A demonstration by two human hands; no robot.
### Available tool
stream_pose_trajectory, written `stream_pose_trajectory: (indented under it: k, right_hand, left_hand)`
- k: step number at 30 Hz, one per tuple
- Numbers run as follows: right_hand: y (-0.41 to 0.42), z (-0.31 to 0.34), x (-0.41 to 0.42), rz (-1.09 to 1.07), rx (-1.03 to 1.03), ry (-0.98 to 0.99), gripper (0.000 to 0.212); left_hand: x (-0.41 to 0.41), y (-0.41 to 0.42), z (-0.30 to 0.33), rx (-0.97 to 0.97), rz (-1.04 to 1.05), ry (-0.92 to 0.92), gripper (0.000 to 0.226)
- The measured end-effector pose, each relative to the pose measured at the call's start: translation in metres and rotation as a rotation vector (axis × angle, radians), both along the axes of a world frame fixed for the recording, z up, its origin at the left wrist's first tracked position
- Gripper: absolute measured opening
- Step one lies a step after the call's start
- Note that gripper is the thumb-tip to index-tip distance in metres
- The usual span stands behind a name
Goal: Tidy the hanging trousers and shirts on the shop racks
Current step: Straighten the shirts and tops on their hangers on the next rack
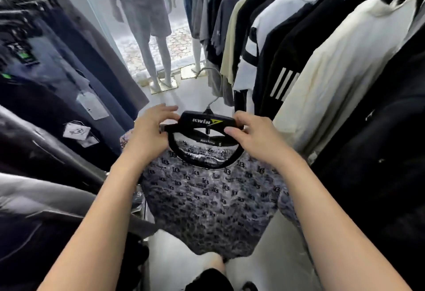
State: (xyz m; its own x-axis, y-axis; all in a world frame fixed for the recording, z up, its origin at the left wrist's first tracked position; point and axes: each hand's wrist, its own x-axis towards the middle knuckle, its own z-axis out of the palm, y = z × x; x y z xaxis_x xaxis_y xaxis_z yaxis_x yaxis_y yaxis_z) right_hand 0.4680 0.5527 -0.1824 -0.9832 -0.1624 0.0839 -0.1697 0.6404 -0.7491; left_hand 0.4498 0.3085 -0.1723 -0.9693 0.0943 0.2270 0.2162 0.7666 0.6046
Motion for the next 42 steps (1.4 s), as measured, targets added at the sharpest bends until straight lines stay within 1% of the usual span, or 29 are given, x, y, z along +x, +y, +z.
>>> stream_pose_trajectory:
  k: [2, 4, 5, 7, 9, 11, 12, 13, 14, 16, 17, 18, 20, 22, 24, 26, 27, 29, 31, 32, 34, 35, 36, 38, 40, 42]
  right_hand:
    - [-0.016, -0.002, 0.001, -0.056, -0.052, 0.005, 0.032]
    - [-0.03, -0.005, 0.0, -0.118, -0.11, -0.007, 0.03]
    - [-0.036, -0.008, -0.001, -0.146, -0.13, -0.011, 0.026]
    - [-0.05, -0.015, -0.004, -0.203, -0.165, -0.017, 0.024]
    - [-0.063, -0.022, -0.006, -0.255, -0.228, -0.033, 0.03]
    - [-0.071, -0.028, -0.007, -0.255, -0.267, -0.07, 0.028]
    - [-0.075, -0.029, -0.008, -0.225, -0.264, -0.095, 0.022]
    - [-0.078, -0.029, -0.009, -0.182, -0.248, -0.12, 0.015]
    - [-0.08, -0.027, -0.01, -0.133, -0.229, -0.136, 0.013]
    - [-0.084, -0.025, -0.012, -0.048, -0.21, -0.151, 0.016]
    - [-0.085, -0.026, -0.013, -0.024, -0.23, -0.164, 0.02]
    - [-0.086, -0.028, -0.016, -0.01, -0.264, -0.193, 0.025]
    - [-0.088, -0.027, -0.016, 0.026, -0.333, -0.269, 0.035]
    - [-0.09, -0.026, -0.015, 0.093, -0.444, -0.33, 0.044]
    - [-0.09, -0.02, -0.017, 0.158, -0.52, -0.391, 0.049]
    - [-0.083, -0.015, -0.022, 0.161, -0.481, -0.381, 0.046]
    - [-0.077, -0.012, -0.026, 0.109, -0.448, -0.328, 0.042]
    - [-0.06, -0.006, -0.034, -0.062, -0.381, -0.174, 0.032]
    - [-0.041, 0.001, -0.038, -0.187, -0.269, -0.022, 0.032]
    - [-0.033, 0.004, -0.039, -0.196, -0.182, 0.044, 0.035]
    - [-0.023, 0.008, -0.038, -0.11, 0.008, 0.114, 0.041]
    - [-0.021, 0.009, -0.037, -0.05, 0.067, 0.108, 0.043]
    - [-0.019, 0.008, -0.035, -0.005, 0.083, 0.071, 0.041]
    - [-0.014, 0.009, -0.026, 0.037, 0.038, -0.037, 0.03]
    - [-0.006, 0.01, -0.015, 0.029, 0.0, -0.071, 0.017]
    - [0.004, 0.008, -0.004, -0.024, -0.011, -0.073, 0.012]
  left_hand:
    - [0.001, 0.001, -0.016, 0.044, 0.174, 0.063, 0.043]
    - [0.007, 0.008, -0.026, 0.076, 0.362, 0.048, 0.028]
    - [0.01, 0.015, -0.029, 0.071, 0.371, -0.008, 0.023]
    - [0.016, 0.035, -0.031, 0.099, 0.277, -0.183, 0.028]
    - [0.017, 0.053, -0.027, 0.281, 0.2, -0.34, 0.033]
    - [0.014, 0.062, -0.023, 0.492, 0.185, -0.46, 0.03]
    - [0.011, 0.065, -0.023, 0.54, 0.187, -0.488, 0.026]
    - [0.009, 0.064, -0.023, 0.553, 0.202, -0.483, 0.024]
    - [0.007, 0.061, -0.023, 0.571, 0.222, -0.466, 0.025]
    - [0.005, 0.048, -0.027, 0.67, 0.243, -0.459, 0.028]
    - [0.005, 0.043, -0.028, 0.728, 0.233, -0.46, 0.023]
    - [0.006, 0.038, -0.03, 0.744, 0.216, -0.449, 0.017]
    - [0.006, 0.031, -0.034, 0.655, 0.222, -0.395, 0.015]
    - [0.002, 0.026, -0.034, 0.56, 0.279, -0.338, 0.016]
    - [-0.004, 0.022, -0.032, 0.523, 0.315, -0.303, 0.019]
    - [-0.009, 0.019, -0.027, 0.468, 0.312, -0.286, 0.022]
    - [-0.01, 0.019, -0.024, 0.451, 0.286, -0.287, 0.023]
    - [-0.008, 0.017, -0.017, 0.454, 0.208, -0.311, 0.024]
    - [-0.005, 0.013, -0.011, 0.423, 0.141, -0.329, 0.024]
    - [-0.003, 0.011, -0.007, 0.399, 0.098, -0.34, 0.024]
    - [0.002, 0.01, 0.001, 0.355, 0.004, -0.382, 0.023]
    - [0.004, 0.011, 0.005, 0.327, -0.038, -0.402, 0.022]
    - [0.007, 0.013, 0.009, 0.295, -0.068, -0.414, 0.022]
    - [0.012, 0.016, 0.013, 0.244, -0.101, -0.411, 0.021]
    - [0.013, 0.023, 0.016, 0.215, -0.127, -0.402, 0.022]
    - [0.014, 0.034, 0.022, 0.18, -0.152, -0.4, 0.023]
